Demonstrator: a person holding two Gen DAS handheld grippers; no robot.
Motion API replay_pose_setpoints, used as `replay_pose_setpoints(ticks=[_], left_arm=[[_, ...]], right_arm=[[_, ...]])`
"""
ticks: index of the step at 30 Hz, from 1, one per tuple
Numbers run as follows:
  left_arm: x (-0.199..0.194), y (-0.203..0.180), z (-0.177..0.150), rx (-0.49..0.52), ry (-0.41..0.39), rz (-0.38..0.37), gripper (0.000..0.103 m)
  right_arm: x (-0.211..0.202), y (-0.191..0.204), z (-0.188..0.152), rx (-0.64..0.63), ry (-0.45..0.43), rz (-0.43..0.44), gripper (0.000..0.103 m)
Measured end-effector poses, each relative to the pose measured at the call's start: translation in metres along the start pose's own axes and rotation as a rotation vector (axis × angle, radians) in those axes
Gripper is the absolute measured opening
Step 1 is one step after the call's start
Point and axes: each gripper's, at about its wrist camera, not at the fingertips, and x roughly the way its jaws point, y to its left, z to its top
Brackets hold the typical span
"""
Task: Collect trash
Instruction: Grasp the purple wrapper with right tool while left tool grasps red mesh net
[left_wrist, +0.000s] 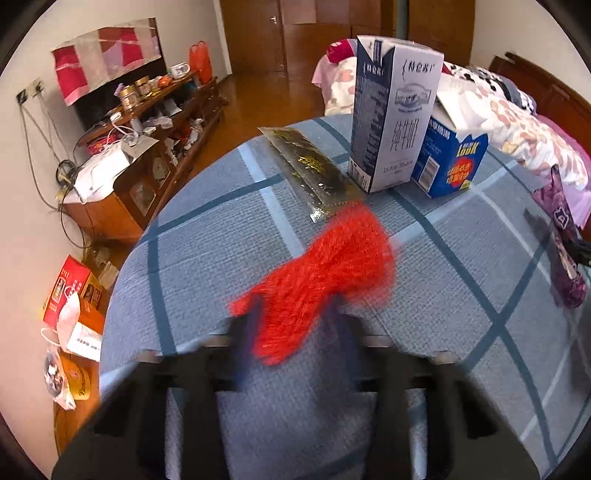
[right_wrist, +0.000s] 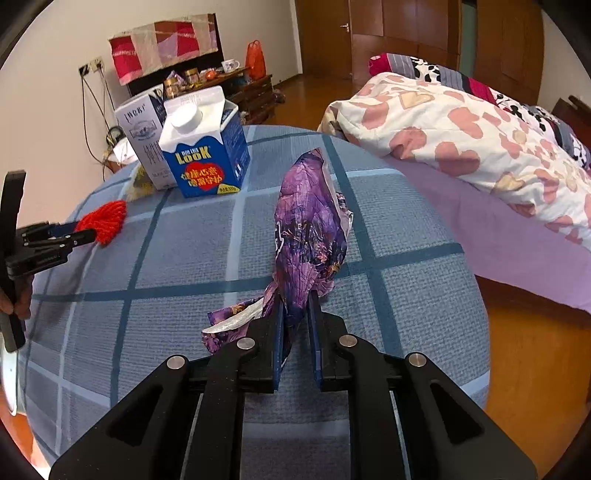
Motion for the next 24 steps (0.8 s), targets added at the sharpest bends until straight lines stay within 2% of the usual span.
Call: replay_pose_setpoints(ticks=[6, 11, 15, 19, 24], left_arm=[[-0.031, -0.004, -0.02, -0.063, -0.015, -0.037, 0.017], [-0.079, -0.018, -0.046, -0.091, -0.065, 0.018, 0.017], [-0.109, -0.032, -0.071, -0.113, -0.041, 0.088, 0.017], [-0.131, -0.036, -0.103, -0.176, -0.014, 0.107, 0.017], [-0.156, -0.041, -0.131, -0.206, -0.037, 0.133, 0.018]], right_arm=[[-0.021, 0.018, -0.011, -0.024, -0.039, -0.002, 0.013], [-0.047, 0.029, -0.026, -0.035, -0.061, 0.019, 0.013], [-0.067, 0.043, -0.044, -0.057, -0.086, 0.009, 0.013], [-0.082, 0.061, -0.064, -0.087, -0.092, 0.002, 0.013], [-0.1, 0.075, -0.083, -0.097, -0.107, 0.009, 0.013]])
